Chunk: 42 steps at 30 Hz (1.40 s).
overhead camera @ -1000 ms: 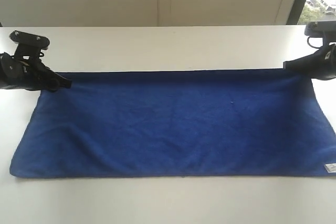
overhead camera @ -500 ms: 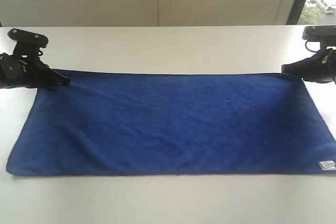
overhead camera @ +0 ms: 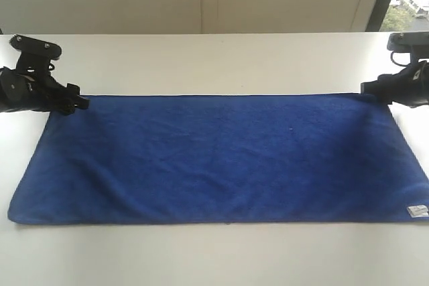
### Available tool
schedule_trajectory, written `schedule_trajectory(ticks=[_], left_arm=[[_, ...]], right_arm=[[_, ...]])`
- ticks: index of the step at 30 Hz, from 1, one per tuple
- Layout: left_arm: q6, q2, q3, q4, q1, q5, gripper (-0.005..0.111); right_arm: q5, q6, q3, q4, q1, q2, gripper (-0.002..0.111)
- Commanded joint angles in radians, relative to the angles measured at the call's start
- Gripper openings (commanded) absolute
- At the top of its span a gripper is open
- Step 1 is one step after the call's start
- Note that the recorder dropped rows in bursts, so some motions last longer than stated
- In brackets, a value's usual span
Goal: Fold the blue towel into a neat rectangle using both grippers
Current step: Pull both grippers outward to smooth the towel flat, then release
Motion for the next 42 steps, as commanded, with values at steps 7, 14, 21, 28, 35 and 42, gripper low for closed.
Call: schedule_trajectory(ticks=[7,14,21,28,35,42], left_arm=[[-0.001,-0.182,-0.003,-0.011,0.004,0.236,0.07],[-0.004,-0.251,-0.003,-0.011,0.004,0.524,0.023],[-0.041,-0.251,-0.002,-0.011,0.004,0.729,0.0],[-0.114,-0.251,-0.002,-0.011,0.004,0.777,0.0],[-0.206,-0.263,-0.002,-0.007,0.072,0.864,0.0],[-0.197,-0.343,-0.002,0.006,0.183,0.995,0.0]], right_arm=[[0.223,0.003,-0.004,0.003,-0.004,-0.182,0.046],[0.442,0.003,-0.002,0.067,-0.004,-0.255,0.013],[0.521,-0.004,0.041,0.17,-0.004,-0.268,0.0],[0.521,-0.071,0.07,0.292,-0.002,-0.266,0.012],[0.579,-0.221,0.039,0.452,-0.002,-0.211,0.058],[0.584,-0.247,0.009,0.44,-0.002,-0.16,0.061]])
